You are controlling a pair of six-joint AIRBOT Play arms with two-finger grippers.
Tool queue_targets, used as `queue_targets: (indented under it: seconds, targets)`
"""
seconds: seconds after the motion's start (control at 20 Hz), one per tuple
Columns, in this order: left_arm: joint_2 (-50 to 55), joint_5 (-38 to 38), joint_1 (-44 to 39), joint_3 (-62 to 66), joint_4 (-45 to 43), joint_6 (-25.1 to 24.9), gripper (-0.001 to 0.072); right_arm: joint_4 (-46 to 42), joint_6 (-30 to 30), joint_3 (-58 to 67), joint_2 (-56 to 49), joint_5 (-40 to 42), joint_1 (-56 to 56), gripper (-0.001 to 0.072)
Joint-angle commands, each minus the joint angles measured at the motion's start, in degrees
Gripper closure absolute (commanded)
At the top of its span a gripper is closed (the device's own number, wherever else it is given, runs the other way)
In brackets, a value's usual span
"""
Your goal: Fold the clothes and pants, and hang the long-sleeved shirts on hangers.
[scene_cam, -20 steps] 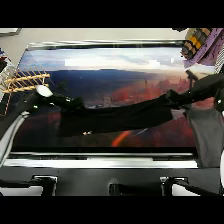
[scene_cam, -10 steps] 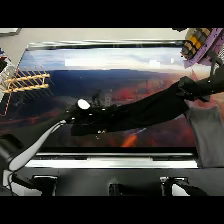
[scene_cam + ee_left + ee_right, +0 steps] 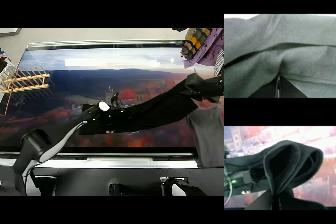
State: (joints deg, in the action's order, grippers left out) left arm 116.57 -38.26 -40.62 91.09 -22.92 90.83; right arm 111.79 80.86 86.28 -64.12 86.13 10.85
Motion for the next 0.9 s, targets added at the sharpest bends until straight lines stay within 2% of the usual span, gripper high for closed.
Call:
queue_targets:
  seconds: [0.0, 0.15, 0.3, 0.55, 0.7, 0.85]
  targets:
    - [4.4, -1.4, -2.5, 5.7, 1.2, 2.4, 0.0691, -0.2, -0.8, 0.0, 1.4, 1.1, 0.0, 0.0682]
    - [5.2, -4.6, -2.7, 7.4, 1.3, 1.7, 0.0691, -0.2, -0.8, 0.0, 1.4, 1.2, 0.0, 0.0682]
    - [3.3, -11.2, 1.2, 7.4, -0.1, 0.8, 0.0692, 0.1, -1.8, 0.0, 1.3, 0.1, 0.0, 0.0682]
    - [-7.3, -25.4, 13.1, 7.4, -17.0, 0.7, 0.0692, 6.2, -2.5, -1.4, 0.9, -2.2, -1.5, 0.0682]
    - [-15.6, -32.4, 22.0, 7.4, -23.8, 0.7, 0.0691, 5.7, -4.4, -1.6, -0.5, -5.9, -9.9, 0.0682]
    - [-23.4, -39.9, 32.0, 7.4, -24.9, 0.9, 0.0691, 4.2, -8.6, -1.6, -4.5, -12.2, -20.5, 0.0682]
